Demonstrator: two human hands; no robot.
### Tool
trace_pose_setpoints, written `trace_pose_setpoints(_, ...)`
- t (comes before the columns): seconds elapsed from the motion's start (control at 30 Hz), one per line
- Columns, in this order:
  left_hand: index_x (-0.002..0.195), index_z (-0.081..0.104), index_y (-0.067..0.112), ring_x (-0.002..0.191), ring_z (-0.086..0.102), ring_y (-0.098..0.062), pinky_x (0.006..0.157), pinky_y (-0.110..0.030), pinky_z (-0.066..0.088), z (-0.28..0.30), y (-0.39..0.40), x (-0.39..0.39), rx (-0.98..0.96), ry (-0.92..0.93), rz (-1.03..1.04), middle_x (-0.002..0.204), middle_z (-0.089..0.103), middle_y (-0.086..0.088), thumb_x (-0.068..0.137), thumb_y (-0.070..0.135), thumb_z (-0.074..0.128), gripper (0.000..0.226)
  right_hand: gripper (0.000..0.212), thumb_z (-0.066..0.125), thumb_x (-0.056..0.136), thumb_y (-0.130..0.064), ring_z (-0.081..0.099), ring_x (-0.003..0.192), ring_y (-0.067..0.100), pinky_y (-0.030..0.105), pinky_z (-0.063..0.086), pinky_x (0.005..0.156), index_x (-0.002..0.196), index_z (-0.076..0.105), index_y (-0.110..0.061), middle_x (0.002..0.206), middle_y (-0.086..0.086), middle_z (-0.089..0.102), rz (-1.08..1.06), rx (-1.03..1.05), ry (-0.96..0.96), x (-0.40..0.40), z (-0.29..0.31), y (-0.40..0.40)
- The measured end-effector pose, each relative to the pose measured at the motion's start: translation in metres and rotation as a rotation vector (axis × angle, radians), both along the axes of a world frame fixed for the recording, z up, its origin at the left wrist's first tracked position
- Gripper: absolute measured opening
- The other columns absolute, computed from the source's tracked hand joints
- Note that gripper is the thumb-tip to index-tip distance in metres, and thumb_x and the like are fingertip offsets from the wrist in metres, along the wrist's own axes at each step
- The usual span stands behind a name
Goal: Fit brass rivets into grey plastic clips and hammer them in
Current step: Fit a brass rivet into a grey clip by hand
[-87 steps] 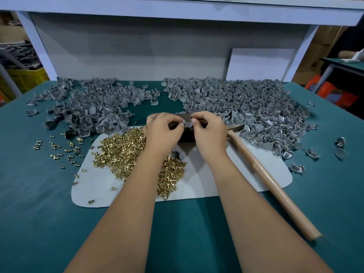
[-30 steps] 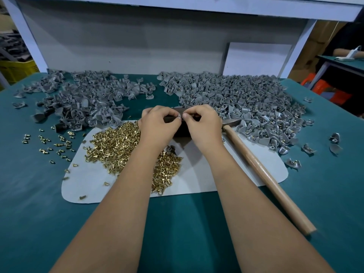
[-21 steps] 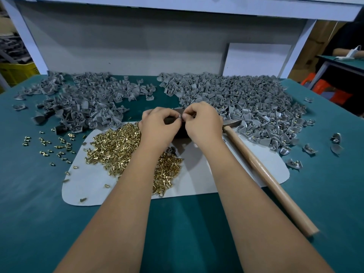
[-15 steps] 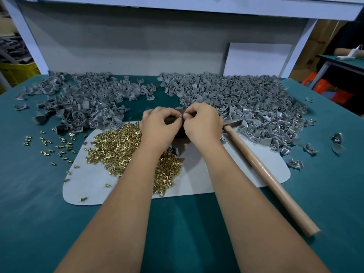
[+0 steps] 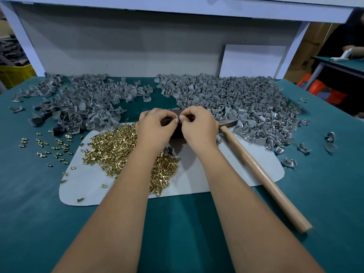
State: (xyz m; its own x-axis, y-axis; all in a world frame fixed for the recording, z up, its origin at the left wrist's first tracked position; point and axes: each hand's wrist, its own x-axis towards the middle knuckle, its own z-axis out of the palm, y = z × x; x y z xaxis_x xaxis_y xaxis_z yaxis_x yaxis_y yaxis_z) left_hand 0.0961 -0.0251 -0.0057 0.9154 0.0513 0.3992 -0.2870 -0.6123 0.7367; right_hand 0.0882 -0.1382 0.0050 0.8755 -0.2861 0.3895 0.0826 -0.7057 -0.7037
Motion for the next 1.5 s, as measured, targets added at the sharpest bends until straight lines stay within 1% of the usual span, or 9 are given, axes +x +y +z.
trace_pose_setpoints(0.13, 0.094, 0.072, 0.031, 0.120, 0.039, -0.022, 0.105, -0.042, 0.031, 0.000, 0.000, 0.001, -0.016, 0.013, -0.002, 0.109, 0.062, 0.012, 0.089, 0.032, 0.065, 0.009, 0.012, 0.058, 0.091, -0.023, 0.053, 0.100, 0.014, 0.037, 0.035, 0.096, 0.085, 0.067, -0.027, 0.094, -0.010, 0.064, 0.062, 0.098, -0.077, -0.002, -0.008, -0.002)
trace_pose_setpoints(0.23, 0.091, 0.071, 0.035, 0.120, 0.036, -0.021, 0.107, -0.043, 0.029, 0.000, 0.001, 0.003, -0.085, 0.032, -0.013, 0.101, 0.060, 0.016, 0.088, 0.031, 0.067, 0.006, 0.020, 0.048, 0.098, -0.023, 0.058, 0.091, 0.013, 0.040, 0.047, 0.089, 0.098, 0.067, -0.024, 0.087, -0.010, 0.065, 0.095, 0.395, -0.126, -0.006, -0.007, -0.004)
trace_pose_setpoints(0.3, 0.086, 0.068, 0.038, 0.120, 0.035, -0.020, 0.108, -0.044, 0.028, 0.000, 0.001, 0.003, -0.123, 0.036, -0.023, 0.099, 0.060, 0.017, 0.087, 0.030, 0.068, 0.008, 0.021, 0.046, 0.099, -0.022, 0.059, 0.085, 0.011, 0.039, 0.049, 0.085, 0.099, 0.067, -0.024, 0.079, -0.011, 0.063, 0.092, 0.434, -0.143, -0.006, -0.006, -0.005)
trace_pose_setpoints(0.47, 0.084, 0.067, 0.039, 0.117, 0.034, -0.016, 0.107, -0.044, 0.028, 0.000, 0.001, 0.004, -0.147, 0.038, -0.028, 0.095, 0.059, 0.020, 0.087, 0.031, 0.068, 0.009, 0.022, 0.048, 0.096, -0.021, 0.054, 0.107, 0.017, 0.046, 0.040, 0.099, 0.101, 0.069, -0.025, 0.103, -0.009, 0.066, 0.102, 0.295, -0.078, -0.002, -0.006, -0.005)
trace_pose_setpoints(0.6, 0.089, 0.071, 0.036, 0.122, 0.033, -0.021, 0.107, -0.044, 0.028, -0.001, 0.001, 0.004, -0.091, 0.039, -0.006, 0.101, 0.060, 0.017, 0.088, 0.032, 0.067, 0.005, 0.018, 0.053, 0.093, -0.021, 0.051, 0.105, 0.014, 0.043, 0.033, 0.102, 0.093, 0.070, -0.026, 0.097, -0.013, 0.062, 0.101, 0.193, -0.082, 0.000, -0.006, -0.006)
trace_pose_setpoints(0.73, 0.092, 0.072, 0.034, 0.123, 0.032, -0.022, 0.108, -0.046, 0.028, -0.001, 0.001, 0.004, -0.062, 0.039, 0.009, 0.106, 0.063, 0.015, 0.088, 0.034, 0.066, 0.008, 0.009, 0.062, 0.088, -0.028, 0.049, 0.102, 0.011, 0.030, 0.023, 0.088, 0.083, 0.067, -0.033, 0.089, -0.017, 0.055, 0.076, 0.081, -0.061, 0.002, -0.007, -0.005)
trace_pose_setpoints(1.17, 0.091, 0.072, 0.035, 0.121, 0.032, -0.020, 0.106, -0.044, 0.028, -0.004, -0.001, 0.005, -0.061, 0.008, 0.025, 0.099, 0.059, 0.019, 0.087, 0.035, 0.067, 0.006, 0.015, 0.064, 0.086, -0.027, 0.053, 0.102, 0.016, 0.031, 0.025, 0.084, 0.072, 0.063, -0.032, 0.085, -0.014, 0.059, -0.044, 0.002, 0.071, 0.005, 0.006, 0.002)
trace_pose_setpoints(1.37, 0.092, 0.073, 0.036, 0.120, 0.034, -0.021, 0.102, -0.040, 0.029, -0.007, -0.001, 0.008, -0.005, -0.012, 0.046, 0.102, 0.062, 0.019, 0.086, 0.038, 0.068, 0.008, 0.011, 0.059, 0.091, -0.026, 0.050, 0.104, 0.017, 0.032, 0.026, 0.084, 0.089, 0.069, -0.029, 0.102, -0.009, 0.064, -0.020, -0.095, 0.016, -0.001, 0.003, 0.001)
trace_pose_setpoints(1.5, 0.090, 0.069, 0.040, 0.120, 0.033, -0.021, 0.093, -0.032, 0.023, -0.004, -0.001, 0.007, 0.017, 0.000, 0.057, 0.107, 0.064, 0.018, 0.087, 0.038, 0.067, 0.005, 0.023, 0.053, 0.093, -0.024, 0.051, 0.107, 0.018, 0.038, 0.035, 0.097, 0.111, 0.066, -0.030, 0.111, -0.006, 0.063, -0.020, -0.126, -0.037, -0.014, 0.011, 0.000)
